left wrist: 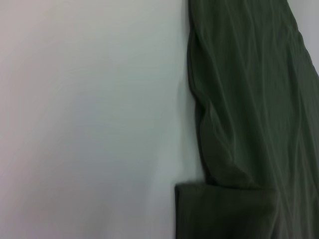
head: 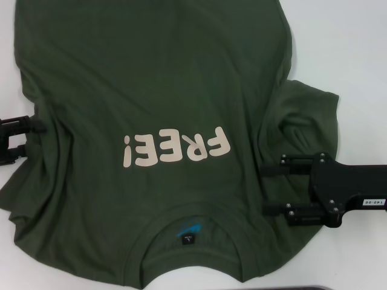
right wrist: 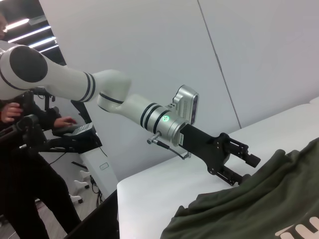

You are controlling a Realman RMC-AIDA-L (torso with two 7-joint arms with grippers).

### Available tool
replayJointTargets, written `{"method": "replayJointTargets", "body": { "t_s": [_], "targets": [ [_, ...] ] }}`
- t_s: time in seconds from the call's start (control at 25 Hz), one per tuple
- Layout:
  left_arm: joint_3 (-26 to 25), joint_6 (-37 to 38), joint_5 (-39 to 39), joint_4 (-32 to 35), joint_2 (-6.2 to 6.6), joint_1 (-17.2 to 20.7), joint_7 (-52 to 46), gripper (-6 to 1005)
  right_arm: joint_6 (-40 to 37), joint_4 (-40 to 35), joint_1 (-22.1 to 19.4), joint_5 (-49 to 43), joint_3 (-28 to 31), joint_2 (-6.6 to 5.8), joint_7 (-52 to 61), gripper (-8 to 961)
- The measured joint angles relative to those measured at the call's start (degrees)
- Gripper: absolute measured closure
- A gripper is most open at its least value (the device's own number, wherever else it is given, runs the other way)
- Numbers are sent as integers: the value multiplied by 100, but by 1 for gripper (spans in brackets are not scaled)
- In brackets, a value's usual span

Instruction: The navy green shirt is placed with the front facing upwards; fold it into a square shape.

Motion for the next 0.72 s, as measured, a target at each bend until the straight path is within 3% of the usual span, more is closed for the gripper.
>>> {"method": "replayJointTargets", "body": {
  "t_s": [0.6,0.72],
  "targets": [
    [-14,-26,5,-3,24,-5,-35,249,-10,0,0,0,17,1,8,221],
    [1,19,8,-3,34,-14,-42,306,-12,0,0,0,16,1,9,220]
  ]
}}
